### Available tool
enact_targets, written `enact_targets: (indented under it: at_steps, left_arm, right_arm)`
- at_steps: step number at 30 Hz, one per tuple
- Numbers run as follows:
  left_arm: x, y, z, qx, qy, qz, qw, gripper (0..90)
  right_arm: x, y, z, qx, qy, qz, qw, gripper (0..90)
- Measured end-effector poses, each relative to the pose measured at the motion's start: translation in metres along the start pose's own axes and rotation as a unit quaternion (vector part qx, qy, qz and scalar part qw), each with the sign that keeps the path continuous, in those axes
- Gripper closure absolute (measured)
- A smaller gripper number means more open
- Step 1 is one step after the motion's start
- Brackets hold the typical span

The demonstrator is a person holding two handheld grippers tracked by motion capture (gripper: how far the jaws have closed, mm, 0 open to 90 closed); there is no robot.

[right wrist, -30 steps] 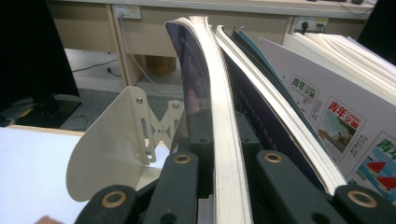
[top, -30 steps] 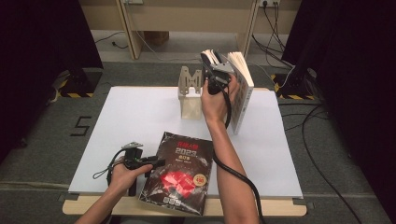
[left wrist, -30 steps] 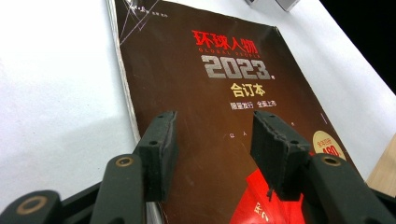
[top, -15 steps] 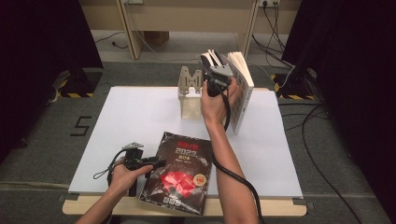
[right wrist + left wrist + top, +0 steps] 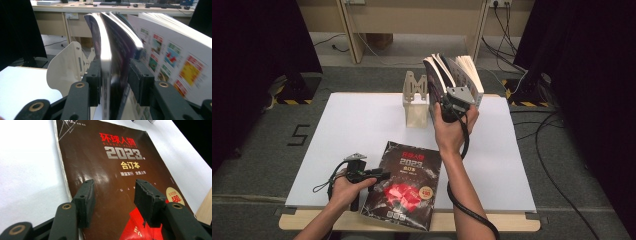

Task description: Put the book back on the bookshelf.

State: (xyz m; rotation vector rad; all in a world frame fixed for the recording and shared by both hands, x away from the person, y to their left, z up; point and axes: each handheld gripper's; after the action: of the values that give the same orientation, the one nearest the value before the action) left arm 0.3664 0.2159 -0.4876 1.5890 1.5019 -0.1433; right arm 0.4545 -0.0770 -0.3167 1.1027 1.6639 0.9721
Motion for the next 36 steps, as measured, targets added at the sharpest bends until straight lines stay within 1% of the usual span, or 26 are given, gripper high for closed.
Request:
enact_targets:
  at_steps: [1, 3, 5, 8, 9, 11, 14, 15, 17, 19, 21, 23, 26, 32, 36]
  left_arm:
    - [0.0, 0.0, 0.0, 0.001, 0.001, 0.001, 1.0, 49.6]
    - [0.0, 0.0, 0.0, 0.0, 0.0, 0.001, 1.0, 49.6]
    - [0.0, 0.001, -0.001, -0.001, 0.001, 0.001, 1.0, 49.6]
    - [0.0, 0.0, 0.0, 0.001, 0.0, 0.002, 1.0, 49.6]
    - [0.0, 0.0, 0.0, 0.0, 0.0, 0.002, 1.0, 49.6]
    - [0.0, 0.0, 0.0, 0.001, -0.001, 0.002, 1.0, 49.6]
    - [0.0, 0.001, -0.001, -0.001, 0.0, 0.002, 1.0, 49.6]
    - [0.001, 0.001, -0.001, -0.002, -0.001, 0.001, 1.0, 49.6]
    - [0.001, 0.001, -0.001, -0.003, -0.001, -0.001, 1.0, 49.6]
    - [0.001, 0.001, -0.001, -0.002, 0.0, -0.001, 1.0, 49.6]
    - [0.001, 0.001, 0.0, -0.001, -0.001, 0.001, 1.0, 49.6]
    - [0.0, 0.0, -0.001, 0.0, -0.003, 0.001, 1.0, 49.6]
    - [0.0, 0.0, -0.001, 0.0, -0.003, 0.001, 1.0, 49.6]
    - [0.0, 0.0, 0.001, 0.002, -0.003, 0.002, 1.0, 49.6]
    - [0.0, 0.0, 0.001, 0.002, -0.004, 0.001, 1.0, 49.6]
  right_arm:
    - [0.0, -0.002, -0.002, -0.002, 0.001, 0.006, 1.0, 62.7]
    - [-0.001, -0.004, -0.005, -0.001, 0.002, 0.008, 1.0, 60.9]
    - [-0.003, -0.006, -0.006, -0.003, -0.002, 0.011, 0.9999, 60.1]
    - [-0.007, -0.007, -0.004, -0.001, 0.001, 0.019, 0.9998, 59.3]
    - [-0.008, -0.006, -0.002, 0.002, 0.003, 0.018, 0.9998, 59.0]
    - [-0.011, -0.005, 0.003, 0.008, 0.006, 0.026, 0.9996, 59.1]
    - [-0.015, -0.002, 0.008, 0.014, 0.004, 0.025, 0.9996, 60.9]
    - [-0.015, -0.001, 0.009, 0.013, 0.002, 0.024, 0.9996, 63.8]
    - [-0.014, 0.0, 0.008, 0.017, -0.006, 0.014, 0.9997, 70.3]
    - [-0.012, 0.001, 0.004, 0.012, -0.017, 0.005, 0.9998, 72.2]
    - [-0.01, 0.0, 0.002, 0.009, -0.014, 0.005, 0.9999, 74.3]
    - [-0.009, 0.0, 0.0, 0.011, -0.014, 0.003, 0.9998, 78.0]
    - [-0.009, 0.001, -0.001, 0.019, -0.013, 0.001, 0.9997, 80.4]
    - [-0.009, 0.006, 0.002, 0.026, 0.0, -0.002, 0.9997, 80.0]
    - [-0.006, 0.008, 0.006, 0.031, 0.01, -0.003, 0.9995, 79.7]
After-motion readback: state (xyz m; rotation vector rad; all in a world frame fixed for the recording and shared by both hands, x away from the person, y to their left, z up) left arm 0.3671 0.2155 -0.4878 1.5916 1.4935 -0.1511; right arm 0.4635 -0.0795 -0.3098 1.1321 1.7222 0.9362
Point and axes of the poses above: each handheld gripper's, and its own axes: z roughly forward along the jaws, y roughly out of its top, x roughly to its left, and after that the axes turned 15 degrees about -z, right-handed
